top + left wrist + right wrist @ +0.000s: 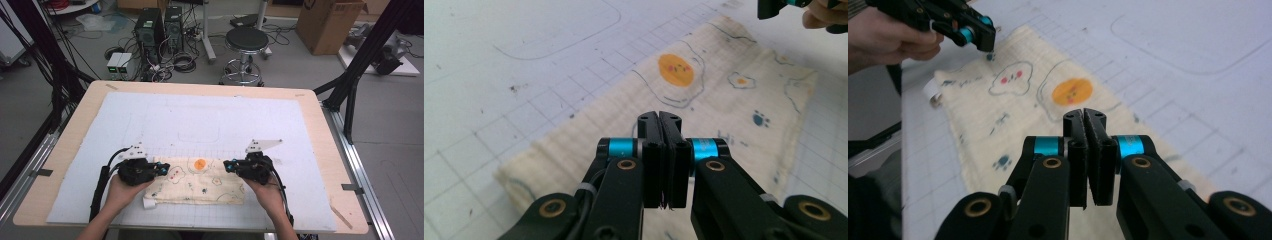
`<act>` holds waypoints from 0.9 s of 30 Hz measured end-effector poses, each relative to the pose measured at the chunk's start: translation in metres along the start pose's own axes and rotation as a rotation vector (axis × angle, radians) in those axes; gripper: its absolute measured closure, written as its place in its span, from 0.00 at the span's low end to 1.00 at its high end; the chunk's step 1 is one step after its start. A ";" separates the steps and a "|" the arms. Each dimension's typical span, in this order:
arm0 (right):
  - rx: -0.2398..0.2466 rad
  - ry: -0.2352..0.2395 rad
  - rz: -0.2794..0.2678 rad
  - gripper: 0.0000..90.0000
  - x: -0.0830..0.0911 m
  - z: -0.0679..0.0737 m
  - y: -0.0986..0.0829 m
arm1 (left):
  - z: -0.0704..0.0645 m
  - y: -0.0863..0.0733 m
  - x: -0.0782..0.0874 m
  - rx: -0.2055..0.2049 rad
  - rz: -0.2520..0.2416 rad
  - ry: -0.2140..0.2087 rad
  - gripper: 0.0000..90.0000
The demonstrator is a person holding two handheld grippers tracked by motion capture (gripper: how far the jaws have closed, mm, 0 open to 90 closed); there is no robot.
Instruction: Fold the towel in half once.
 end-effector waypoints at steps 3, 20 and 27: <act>0.006 0.001 0.012 1.00 -0.017 -0.002 0.005 | 0.003 0.003 -0.015 0.006 -0.001 0.014 0.99; 0.040 -0.064 0.189 0.99 -0.072 -0.016 -0.009 | 0.011 -0.005 -0.056 0.040 0.120 0.059 0.99; 0.041 -0.079 0.207 0.99 -0.068 -0.021 -0.011 | 0.018 -0.004 -0.046 -0.001 0.156 0.080 0.99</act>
Point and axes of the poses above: each handheld gripper's, and its own axes: x roughly backward along the jaws, y roughly out of its top, z roughly to its left, the point moved 4 cm from there along -x, roughly forward along the jaws, and after that the axes turned 14 degrees about -z, right-handed, at the moved point
